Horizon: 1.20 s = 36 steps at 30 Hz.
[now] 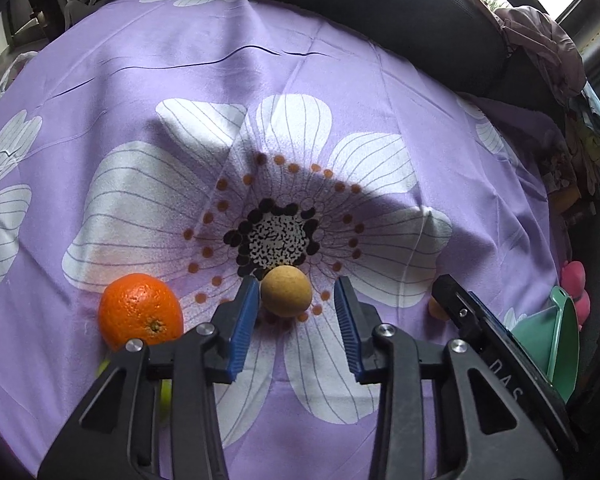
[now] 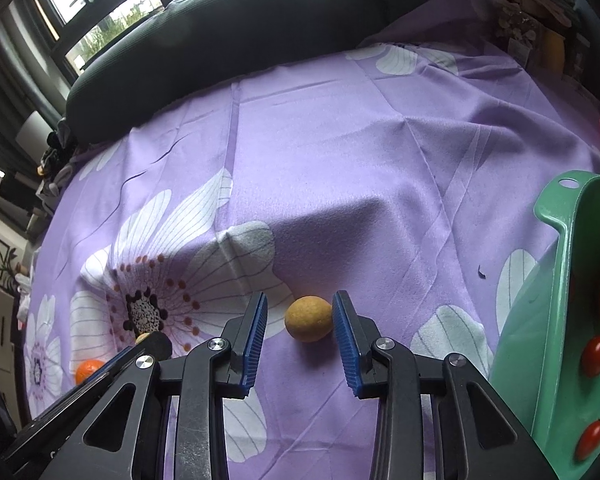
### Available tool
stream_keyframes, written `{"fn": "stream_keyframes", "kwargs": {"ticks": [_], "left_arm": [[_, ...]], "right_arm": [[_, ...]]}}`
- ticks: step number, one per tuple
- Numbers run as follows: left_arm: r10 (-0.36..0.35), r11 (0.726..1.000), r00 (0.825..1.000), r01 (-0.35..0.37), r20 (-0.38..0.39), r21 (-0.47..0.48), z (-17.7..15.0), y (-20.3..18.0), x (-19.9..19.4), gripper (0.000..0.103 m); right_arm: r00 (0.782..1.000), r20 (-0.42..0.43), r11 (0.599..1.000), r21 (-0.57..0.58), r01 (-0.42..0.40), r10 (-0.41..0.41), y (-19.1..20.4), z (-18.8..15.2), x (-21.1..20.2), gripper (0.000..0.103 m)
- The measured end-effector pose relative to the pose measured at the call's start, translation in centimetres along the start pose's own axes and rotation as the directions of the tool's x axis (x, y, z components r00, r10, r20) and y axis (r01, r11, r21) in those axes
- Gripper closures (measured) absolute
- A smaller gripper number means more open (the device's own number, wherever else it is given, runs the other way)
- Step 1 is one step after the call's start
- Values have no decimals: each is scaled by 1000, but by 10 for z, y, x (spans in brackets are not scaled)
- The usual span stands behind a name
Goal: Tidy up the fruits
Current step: 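Close the right gripper on the tan fruit and lift it, then carry the tan fruit in the right gripper over the green bowl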
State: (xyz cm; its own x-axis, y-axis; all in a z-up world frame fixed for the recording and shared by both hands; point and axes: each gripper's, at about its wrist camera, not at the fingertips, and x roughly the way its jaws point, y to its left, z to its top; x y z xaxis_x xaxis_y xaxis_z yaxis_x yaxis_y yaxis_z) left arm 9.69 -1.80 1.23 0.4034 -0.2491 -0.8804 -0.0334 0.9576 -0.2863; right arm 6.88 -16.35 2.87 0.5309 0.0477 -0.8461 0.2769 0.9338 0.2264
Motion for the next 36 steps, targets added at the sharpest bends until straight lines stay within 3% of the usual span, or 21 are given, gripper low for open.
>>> {"fn": "stream_keyframes", "kwargs": {"ticks": [5,10,19,29,36], "left_arm": [[49,998,999,-49,15,26,-1,-4,6,77],[48,998,998,-49,33,26,-2,-2,5,76],[48,998,997,-50,54,29,-5,-2,-3,76],[-36,998,988,26,154,66,-13,-15,-45,76],[-149,984,957,120,247,129,-20,-32,-86,76]], "right_arm": [[999,-36,1000,9,-4,4,2,-1,12,66],[999,-26,999,-10,32,-32,5,-2,12,73],[1000,-12,1000,-14,9,-10,4,-3,4,74],[997,69,999,-2,-45,45,-1,-8,-30,74],[981,174,997,-1,-82,81,-7,-17,-74,74]]}}
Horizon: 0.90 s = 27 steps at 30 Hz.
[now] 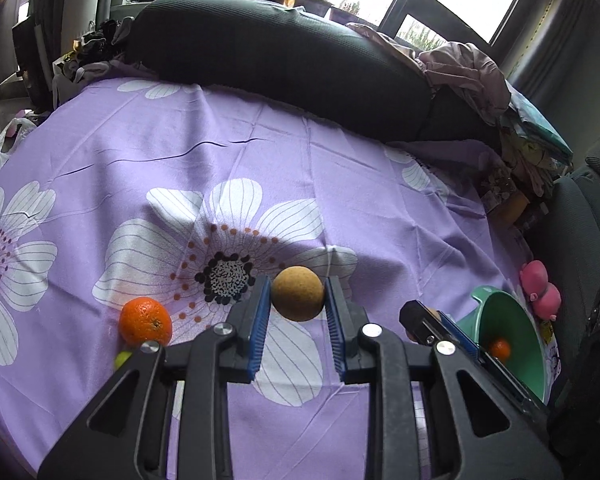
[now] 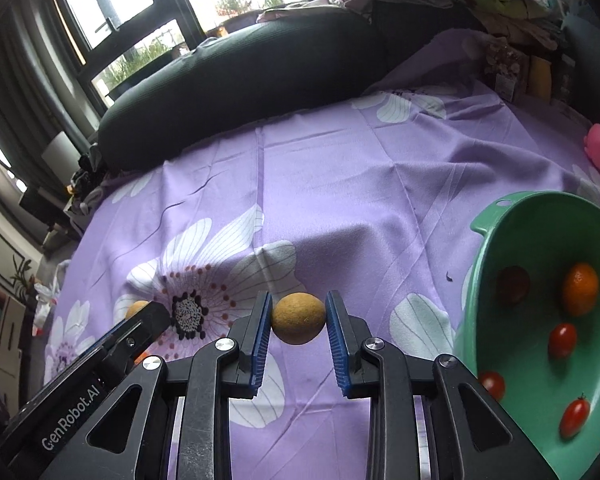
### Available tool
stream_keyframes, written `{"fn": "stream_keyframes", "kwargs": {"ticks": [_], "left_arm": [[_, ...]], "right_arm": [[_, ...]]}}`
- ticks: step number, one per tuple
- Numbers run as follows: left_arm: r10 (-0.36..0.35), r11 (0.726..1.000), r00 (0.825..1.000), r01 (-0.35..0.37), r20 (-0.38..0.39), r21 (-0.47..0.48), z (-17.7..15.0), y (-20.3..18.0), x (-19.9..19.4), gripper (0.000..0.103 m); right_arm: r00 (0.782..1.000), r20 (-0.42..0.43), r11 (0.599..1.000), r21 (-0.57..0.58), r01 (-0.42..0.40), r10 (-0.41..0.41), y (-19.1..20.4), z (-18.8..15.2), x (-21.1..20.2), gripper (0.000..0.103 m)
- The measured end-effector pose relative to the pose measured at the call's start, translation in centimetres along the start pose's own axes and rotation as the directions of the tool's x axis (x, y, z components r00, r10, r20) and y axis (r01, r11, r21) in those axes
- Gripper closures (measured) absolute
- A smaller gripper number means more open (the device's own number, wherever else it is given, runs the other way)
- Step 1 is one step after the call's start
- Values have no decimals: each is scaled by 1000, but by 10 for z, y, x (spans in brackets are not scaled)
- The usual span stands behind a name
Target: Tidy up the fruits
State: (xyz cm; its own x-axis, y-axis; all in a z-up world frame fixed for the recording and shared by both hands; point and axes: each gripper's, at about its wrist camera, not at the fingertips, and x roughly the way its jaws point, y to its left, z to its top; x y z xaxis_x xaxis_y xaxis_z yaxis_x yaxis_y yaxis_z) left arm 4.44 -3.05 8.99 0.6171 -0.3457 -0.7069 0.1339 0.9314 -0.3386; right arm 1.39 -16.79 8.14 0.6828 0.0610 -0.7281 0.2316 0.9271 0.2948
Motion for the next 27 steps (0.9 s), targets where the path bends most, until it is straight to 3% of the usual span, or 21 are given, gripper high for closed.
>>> {"fn": "stream_keyframes", "kwargs": {"ticks": [6,12,20,27], "left_arm": [[-115,989,993,112,27,92,-8,-36,-16,76],[-231,948,973,232,-27,216,-29,-83,-12,76],[-290,895,946,321,-143,309,-58,-126,9,76],[-298,856,924,369,-238,361,-79,-147,26,76]], "right_arm": [[994,102,996,83,21,-29,-27,4,-42,74],[974,169,975,191,118,-151,-66,6,-73,73],[958,135,916,353,191,-252,-128,-3,-90,73],[955,77,893,383,237,-287,-148,-10,-89,73]]}}
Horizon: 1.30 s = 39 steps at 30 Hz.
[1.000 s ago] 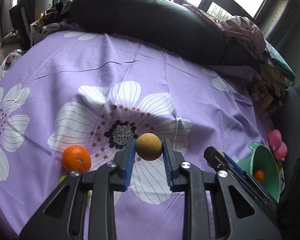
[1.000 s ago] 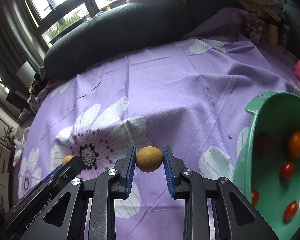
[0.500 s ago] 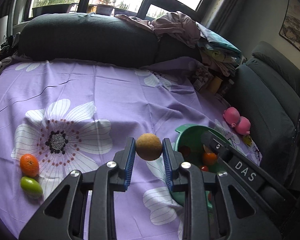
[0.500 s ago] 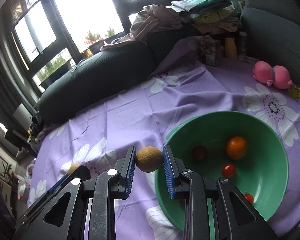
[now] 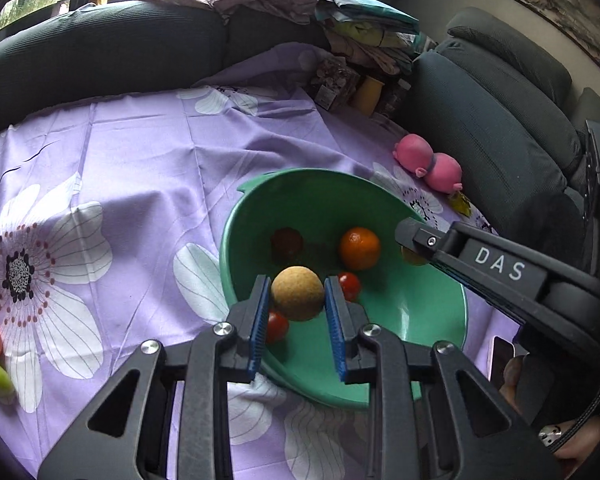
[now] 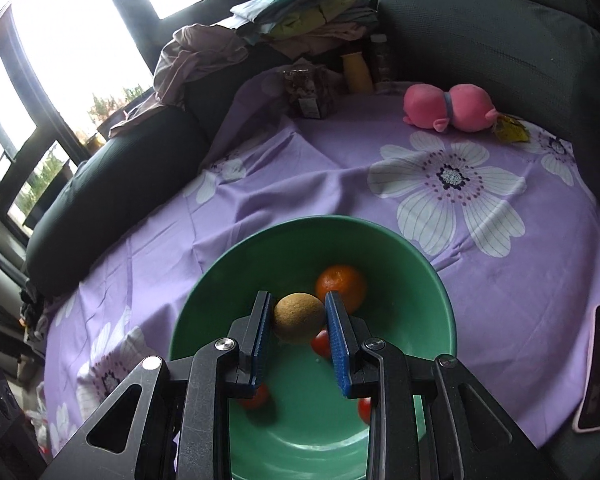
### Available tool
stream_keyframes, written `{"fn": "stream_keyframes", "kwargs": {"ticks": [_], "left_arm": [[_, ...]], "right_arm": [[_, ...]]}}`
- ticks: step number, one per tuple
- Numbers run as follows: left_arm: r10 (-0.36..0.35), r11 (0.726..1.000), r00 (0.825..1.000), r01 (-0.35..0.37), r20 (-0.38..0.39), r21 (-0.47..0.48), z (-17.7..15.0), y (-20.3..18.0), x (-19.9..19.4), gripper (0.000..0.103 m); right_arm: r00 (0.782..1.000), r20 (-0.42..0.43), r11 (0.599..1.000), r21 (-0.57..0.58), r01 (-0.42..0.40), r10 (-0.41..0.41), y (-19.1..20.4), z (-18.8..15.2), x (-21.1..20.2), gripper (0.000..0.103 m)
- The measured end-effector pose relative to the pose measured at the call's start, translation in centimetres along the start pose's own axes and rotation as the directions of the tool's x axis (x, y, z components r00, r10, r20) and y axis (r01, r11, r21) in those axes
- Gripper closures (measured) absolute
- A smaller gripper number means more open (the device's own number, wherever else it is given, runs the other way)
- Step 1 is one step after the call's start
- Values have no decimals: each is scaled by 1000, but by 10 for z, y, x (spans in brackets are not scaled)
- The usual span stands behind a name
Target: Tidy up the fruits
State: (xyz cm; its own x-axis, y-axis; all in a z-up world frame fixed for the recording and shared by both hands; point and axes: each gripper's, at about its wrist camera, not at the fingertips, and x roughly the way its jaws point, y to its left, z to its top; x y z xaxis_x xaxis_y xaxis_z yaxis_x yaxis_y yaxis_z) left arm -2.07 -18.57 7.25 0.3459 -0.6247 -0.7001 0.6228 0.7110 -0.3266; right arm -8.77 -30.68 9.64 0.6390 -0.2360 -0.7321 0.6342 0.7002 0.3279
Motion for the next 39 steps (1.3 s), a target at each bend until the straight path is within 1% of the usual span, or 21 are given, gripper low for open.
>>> {"fn": "stream_keyframes", "kwargs": {"ticks": [4,7,9,11,12,13,15,17,19,21,22,24,25,27,29,30,31,32,34,37,39], "left_arm": [[2,1000,1000,-1,-29,25,-5,-7,10,76],[2,1000,1000,-2,-25,27,-6,-7,10,76],[-14,1000,1000,15,-19,24,-6,-6,5,69],[-37,999,999,37,-7,10,-4,-2,-3,53],[-40,999,999,40,4,2,-3,2,-9,51],[-32,999,999,32,17,-7,-1,6,-17,48],[2,999,999,0,49,-42,4,21,-34,43],[62,994,994,-54,86,-97,8,42,-57,39],[147,977,981,-123,128,-175,10,70,-82,37],[243,945,958,-198,153,-261,8,101,-107,34],[289,925,945,-234,151,-300,5,116,-117,32],[372,874,920,-301,126,-381,-1,146,-135,32],[413,840,905,-333,106,-428,-5,160,-142,32],[486,763,872,-385,67,-519,-14,185,-156,32],[540,683,841,-416,31,-601,-22,204,-169,32],[554,655,832,-419,22,-629,-26,212,-175,32],[557,639,830,-410,24,-651,-30,217,-180,32],[555,631,832,-399,26,-665,-33,221,-183,32],[546,630,837,-383,34,-675,-35,224,-187,32],[540,639,841,-387,30,-664,-34,225,-186,32],[535,649,844,-387,31,-655,-33,226,-183,32]], "right_arm": [[998,-42,999,-12,50,-50,-3,-3,10,73],[995,-71,997,-14,70,-71,-6,-4,16,73],[994,-79,997,-7,81,-81,-8,-4,17,73],[994,-76,997,-10,78,-78,-7,-3,17,73],[995,-72,997,-16,72,-73,-5,-3,17,71],[996,-66,998,-21,62,-63,-3,-3,16,66],[999,-40,999,-38,15,-17,5,-3,13,62],[998,-34,996,-65,-63,61,17,-4,10,62],[987,-45,983,-99,-157,154,34,-7,8,62],[968,-83,957,-147,-248,238,57,-14,10,62],[955,-111,941,-174,-290,274,71,-18,12,62],[924,-181,900,-226,-372,336,101,-30,16,62],[905,-220,876,-248,-413,364,117,-38,19,62],[865,-304,825,-293,-483,399,151,-57,27,62],[824,-388,778,-321,-540,412,183,-78,39,62],[801,-430,757,-323,-568,417,197,-90,46,62],[778,-469,740,-320,-591,419,210,-102,52,62],[755,-504,725,-314,-613,420,222,-113,58,62],[719,-554,699,-307,-646,421,241,-133,67,62],[690,-582,682,-290,-671,430,258,-150,76,62],[690,-590,693,-283,-663,420,263,-157,83,62]]}}
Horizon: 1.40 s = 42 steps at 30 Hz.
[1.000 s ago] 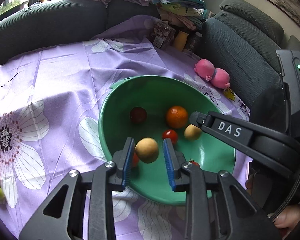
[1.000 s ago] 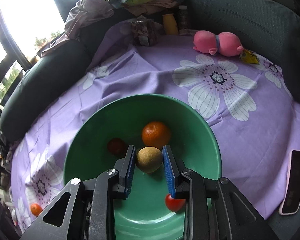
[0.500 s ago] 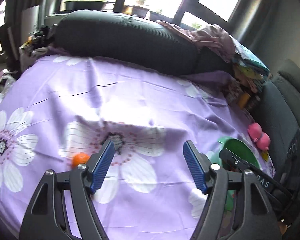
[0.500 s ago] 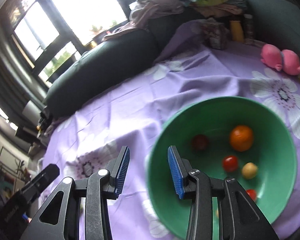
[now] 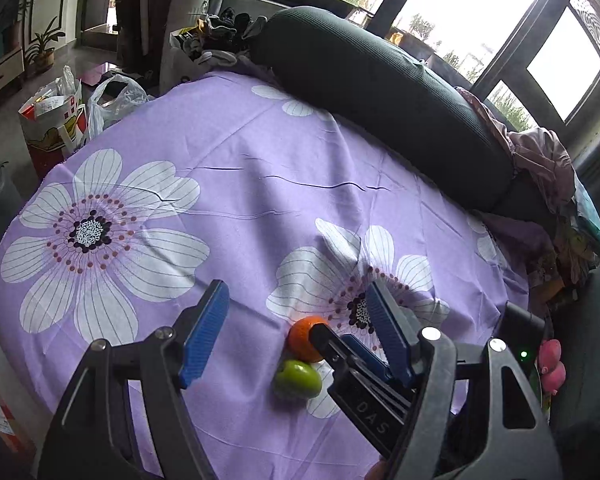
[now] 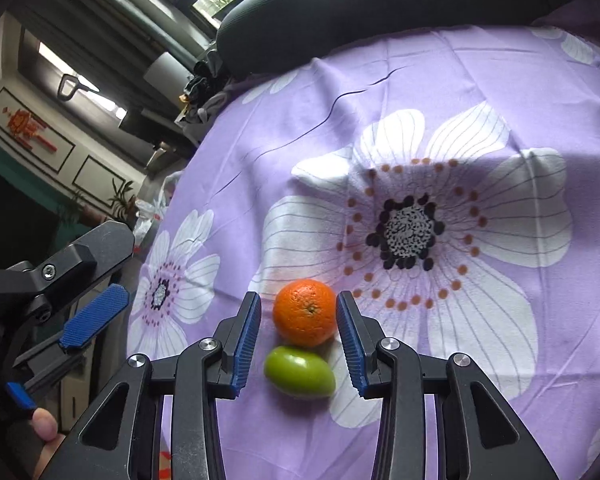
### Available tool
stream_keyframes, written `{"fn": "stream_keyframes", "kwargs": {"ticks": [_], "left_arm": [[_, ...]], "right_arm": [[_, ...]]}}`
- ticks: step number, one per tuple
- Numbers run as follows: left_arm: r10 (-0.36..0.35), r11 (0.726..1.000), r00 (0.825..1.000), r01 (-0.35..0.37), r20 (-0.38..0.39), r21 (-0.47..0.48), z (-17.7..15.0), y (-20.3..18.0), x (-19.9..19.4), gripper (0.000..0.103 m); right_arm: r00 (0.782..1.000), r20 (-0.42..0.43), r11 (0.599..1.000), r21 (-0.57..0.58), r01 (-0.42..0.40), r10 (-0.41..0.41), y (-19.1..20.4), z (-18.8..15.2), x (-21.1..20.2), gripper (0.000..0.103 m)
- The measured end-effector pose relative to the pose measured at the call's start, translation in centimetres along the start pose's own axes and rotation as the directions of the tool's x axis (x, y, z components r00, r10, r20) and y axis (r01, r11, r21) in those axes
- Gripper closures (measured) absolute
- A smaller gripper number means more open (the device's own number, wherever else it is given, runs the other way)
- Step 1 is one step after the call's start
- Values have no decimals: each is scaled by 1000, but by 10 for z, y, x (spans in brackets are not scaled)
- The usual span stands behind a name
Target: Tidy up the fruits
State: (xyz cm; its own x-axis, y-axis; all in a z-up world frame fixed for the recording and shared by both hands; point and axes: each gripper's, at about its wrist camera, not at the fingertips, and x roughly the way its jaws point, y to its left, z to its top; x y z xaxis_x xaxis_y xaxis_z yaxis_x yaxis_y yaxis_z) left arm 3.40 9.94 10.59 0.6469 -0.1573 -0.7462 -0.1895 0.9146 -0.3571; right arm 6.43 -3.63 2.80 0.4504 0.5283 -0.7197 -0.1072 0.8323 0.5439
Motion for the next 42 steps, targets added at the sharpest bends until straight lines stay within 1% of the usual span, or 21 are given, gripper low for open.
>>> {"fn": "stream_keyframes", "kwargs": {"ticks": [2,8,11,12,13,14,17,18,21,23,25,26,28,30,34,36,38,41,42], "left_arm": [[-9,1000,1000,9,-7,10,-1,-3,2,32],[-16,999,1000,17,-19,41,-3,-8,8,32],[-12,998,1000,13,-22,59,-5,-11,10,32],[-12,998,1000,13,-24,67,-5,-13,11,32],[-13,997,1000,15,-25,74,-5,-14,11,32],[-16,997,1000,18,-26,79,-5,-14,12,32],[-18,995,999,22,-40,93,-7,-18,17,32],[-13,995,999,18,-45,98,-7,-19,19,32],[7,996,999,-4,-35,88,-7,-17,18,32],[11,998,1000,-10,-25,67,-6,-14,15,32],[12,998,1000,-11,-23,57,-5,-11,13,32],[16,998,1000,-15,-23,56,-5,-11,13,32],[26,998,999,-25,-21,54,-4,-10,13,32],[32,998,999,-31,-26,51,-4,-9,15,32],[38,998,999,-36,-37,55,-4,-8,18,32],[38,998,999,-36,-38,56,-5,-8,18,32],[31,998,999,-29,-39,59,-5,-9,18,32],[28,997,999,-24,-46,78,-6,-12,20,32],[26,996,998,-21,-49,87,-7,-14,21,32]], "right_arm": [[1000,-16,1000,1,27,-27,-1,-1,9,62],[1000,4,1000,-10,16,-16,-2,-3,11,62],[1000,11,1000,14,14,-14,-6,-3,4,63],[999,22,999,16,28,-28,-7,-3,-3,66],[998,44,999,15,46,-46,-9,-2,-12,86],[995,60,997,17,76,-77,-12,-1,-23,99],[974,92,978,41,202,-205,-24,2,-48,99],[971,93,976,32,217,-219,-28,1,-51,99],[984,98,989,47,142,-146,-40,3,-60,99],[990,108,995,42,87,-91,-39,5,-60,87],[994,104,999,34,29,-33,-34,7,-52,52],[996,91,999,36,-5,1,-31,7,-45,47],[998,38,998,41,-48,47,-24,6,-27,46],[998,1,998,42,-56,56,-17,4,-9,46],[999,-43,1000,8,25,-24,-7,-3,19,47],[999,-30,999,-17,36,-36,-3,-5,22,58],[997,-23,997,-32,68,-69,0,-5,16,59],[994,29,994,-22,104,-103,-4,-3,-9,59],[989,43,990,-16,140,-139,-8,-2,-19,59]]}}
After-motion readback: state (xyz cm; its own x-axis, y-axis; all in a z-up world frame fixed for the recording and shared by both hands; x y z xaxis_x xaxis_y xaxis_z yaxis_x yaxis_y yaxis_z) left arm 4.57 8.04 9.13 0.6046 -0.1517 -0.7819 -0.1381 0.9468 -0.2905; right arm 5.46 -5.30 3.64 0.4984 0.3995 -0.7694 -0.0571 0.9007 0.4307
